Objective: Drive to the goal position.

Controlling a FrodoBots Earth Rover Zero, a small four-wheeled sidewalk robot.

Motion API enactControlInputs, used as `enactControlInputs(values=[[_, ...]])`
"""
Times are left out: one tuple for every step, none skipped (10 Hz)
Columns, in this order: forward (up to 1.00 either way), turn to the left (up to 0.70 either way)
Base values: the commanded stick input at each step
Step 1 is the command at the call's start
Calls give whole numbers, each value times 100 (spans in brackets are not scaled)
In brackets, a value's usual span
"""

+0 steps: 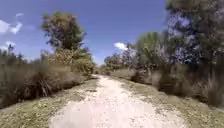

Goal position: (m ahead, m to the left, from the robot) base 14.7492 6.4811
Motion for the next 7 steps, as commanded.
enactControlInputs(values=[[70,0],[70,0],[70,0],[70,0],[70,0],[70,0],[70,0]])
